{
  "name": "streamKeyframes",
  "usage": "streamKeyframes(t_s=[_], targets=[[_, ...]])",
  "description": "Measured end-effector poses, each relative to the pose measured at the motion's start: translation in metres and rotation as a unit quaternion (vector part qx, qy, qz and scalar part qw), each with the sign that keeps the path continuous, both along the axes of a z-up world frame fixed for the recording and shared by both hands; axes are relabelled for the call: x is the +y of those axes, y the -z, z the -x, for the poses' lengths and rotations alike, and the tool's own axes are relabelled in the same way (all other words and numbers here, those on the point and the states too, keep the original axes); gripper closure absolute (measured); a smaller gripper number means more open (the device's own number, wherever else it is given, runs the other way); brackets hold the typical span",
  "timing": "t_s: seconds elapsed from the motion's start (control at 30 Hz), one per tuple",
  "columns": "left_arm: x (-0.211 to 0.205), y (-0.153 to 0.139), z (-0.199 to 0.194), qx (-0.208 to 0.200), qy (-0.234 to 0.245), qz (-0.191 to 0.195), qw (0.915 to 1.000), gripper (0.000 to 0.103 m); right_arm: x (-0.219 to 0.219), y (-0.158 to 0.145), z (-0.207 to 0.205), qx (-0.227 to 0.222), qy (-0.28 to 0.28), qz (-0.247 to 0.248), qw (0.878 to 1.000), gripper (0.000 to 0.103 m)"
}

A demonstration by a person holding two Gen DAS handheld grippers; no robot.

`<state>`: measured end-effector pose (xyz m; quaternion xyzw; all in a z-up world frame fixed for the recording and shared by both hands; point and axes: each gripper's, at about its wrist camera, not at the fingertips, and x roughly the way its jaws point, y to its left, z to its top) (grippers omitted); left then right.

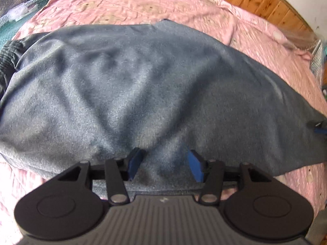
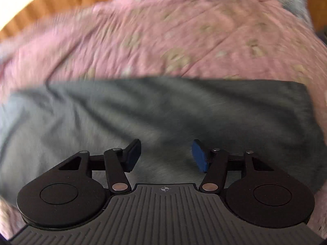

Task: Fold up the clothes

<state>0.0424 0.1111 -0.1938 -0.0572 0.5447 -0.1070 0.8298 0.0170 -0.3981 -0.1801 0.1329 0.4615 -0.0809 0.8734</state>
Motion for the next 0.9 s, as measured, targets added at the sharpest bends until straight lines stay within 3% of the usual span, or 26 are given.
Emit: streamKeyframes(t_s=[0.07,0.17,0.27,0.33,0.43,0.5,0.63,0.7,0.8,0.87,0.9], targets=[[-0.001,0.000,-0.001,0.010,-0.007,-0.012,0.9999,0.052,-0.036,-0.013,0.021,-0.025,0.045,0.011,0.999,0.040],[-0.005,0.001,-0.002,0.016,-0.015,-0.026,0.9994,0.052,-0.088,0.002,0.046,0.002,0.105,0.046,0.993,0.040],[-0.009,0.002,-0.002,0.016,-0.038,-0.036,0.9985,0.051,-0.115,0.023,0.062,0.027,0.075,0.055,0.995,0.044],[-0.008,-0.003,-0.004,0.021,-0.064,-0.045,0.9967,0.052,-0.114,0.019,0.061,0.042,0.033,0.071,0.996,0.045],[-0.005,-0.019,-0.005,0.004,-0.100,-0.050,0.9937,0.052,-0.106,0.000,0.069,0.002,-0.021,0.088,0.996,0.038],[0.002,-0.030,-0.006,-0.010,-0.120,-0.055,0.9911,0.051,-0.109,0.004,0.071,0.007,-0.037,0.092,0.995,0.035],[0.035,-0.035,-0.018,-0.023,-0.150,-0.089,0.9845,0.051,-0.127,0.024,0.077,0.030,-0.039,0.079,0.996,0.037],[0.067,-0.032,-0.025,-0.024,-0.172,-0.102,0.9795,0.051,-0.119,0.016,0.075,0.027,-0.025,0.086,0.996,0.043],[0.118,-0.022,-0.033,-0.015,-0.210,-0.116,0.9707,0.051,-0.107,0.004,0.076,0.018,-0.002,0.096,0.995,0.038],[0.153,-0.006,-0.032,0.016,-0.238,-0.135,0.9616,0.053,-0.105,0.012,0.074,0.045,0.014,0.098,0.994,0.036],[0.163,-0.006,-0.029,0.008,-0.239,-0.117,0.9640,0.054,-0.104,0.020,0.071,0.065,0.018,0.098,0.993,0.036]])
